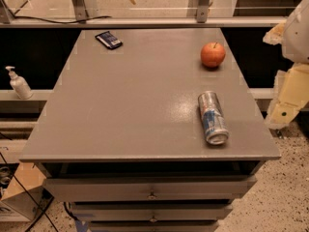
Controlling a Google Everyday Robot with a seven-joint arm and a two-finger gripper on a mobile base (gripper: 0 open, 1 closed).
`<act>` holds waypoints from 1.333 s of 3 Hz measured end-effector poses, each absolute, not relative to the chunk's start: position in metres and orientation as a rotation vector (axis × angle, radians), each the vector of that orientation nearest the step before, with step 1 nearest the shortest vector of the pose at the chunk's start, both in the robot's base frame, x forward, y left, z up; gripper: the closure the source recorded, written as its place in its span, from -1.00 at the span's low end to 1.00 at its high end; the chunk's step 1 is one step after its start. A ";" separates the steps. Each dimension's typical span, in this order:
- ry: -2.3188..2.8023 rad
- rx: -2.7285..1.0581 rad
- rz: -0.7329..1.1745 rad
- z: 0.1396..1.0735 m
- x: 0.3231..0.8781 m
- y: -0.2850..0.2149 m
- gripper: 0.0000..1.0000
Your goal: Pick rxbar blueberry
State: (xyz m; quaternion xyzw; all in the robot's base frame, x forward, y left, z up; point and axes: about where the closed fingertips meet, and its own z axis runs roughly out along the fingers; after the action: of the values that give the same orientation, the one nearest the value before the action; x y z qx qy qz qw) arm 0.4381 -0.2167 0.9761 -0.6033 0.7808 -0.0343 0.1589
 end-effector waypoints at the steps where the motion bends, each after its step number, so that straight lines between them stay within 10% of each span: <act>1: 2.232 -1.725 -0.098 0.976 0.438 -0.217 -1.00; 4: 1.800 -1.630 0.288 1.021 0.516 -0.155 -1.00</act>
Offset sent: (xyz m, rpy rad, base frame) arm 0.0325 0.0069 0.0264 0.3316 -0.0940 0.0751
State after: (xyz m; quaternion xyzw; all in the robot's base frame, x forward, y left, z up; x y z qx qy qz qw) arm 0.5155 -0.1552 1.0209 -0.6265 0.6918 0.1109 0.3414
